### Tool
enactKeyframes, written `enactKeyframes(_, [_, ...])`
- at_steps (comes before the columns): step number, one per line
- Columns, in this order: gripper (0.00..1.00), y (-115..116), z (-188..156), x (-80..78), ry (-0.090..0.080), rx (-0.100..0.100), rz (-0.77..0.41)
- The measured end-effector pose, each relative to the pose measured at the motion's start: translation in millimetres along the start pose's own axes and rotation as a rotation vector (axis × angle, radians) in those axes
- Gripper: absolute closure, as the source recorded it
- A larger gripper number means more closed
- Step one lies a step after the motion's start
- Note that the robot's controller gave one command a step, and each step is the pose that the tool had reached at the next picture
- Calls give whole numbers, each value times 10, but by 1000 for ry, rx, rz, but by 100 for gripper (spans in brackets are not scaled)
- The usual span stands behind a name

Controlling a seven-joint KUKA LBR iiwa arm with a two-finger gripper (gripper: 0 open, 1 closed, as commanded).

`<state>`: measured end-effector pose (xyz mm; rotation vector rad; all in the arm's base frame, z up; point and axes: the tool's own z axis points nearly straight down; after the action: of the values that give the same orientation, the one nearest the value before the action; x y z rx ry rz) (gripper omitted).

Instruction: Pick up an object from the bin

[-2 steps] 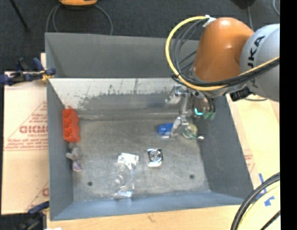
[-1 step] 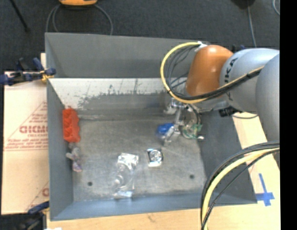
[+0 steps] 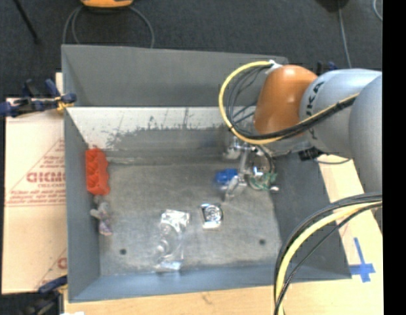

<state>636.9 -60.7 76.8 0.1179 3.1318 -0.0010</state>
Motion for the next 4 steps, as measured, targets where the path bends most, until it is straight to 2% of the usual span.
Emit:
enactKeyframes(3, [0, -28, -43, -51, -1, 2, 2])
enactKeyframes(4, [100, -29, -53, -53, 1, 2, 1])
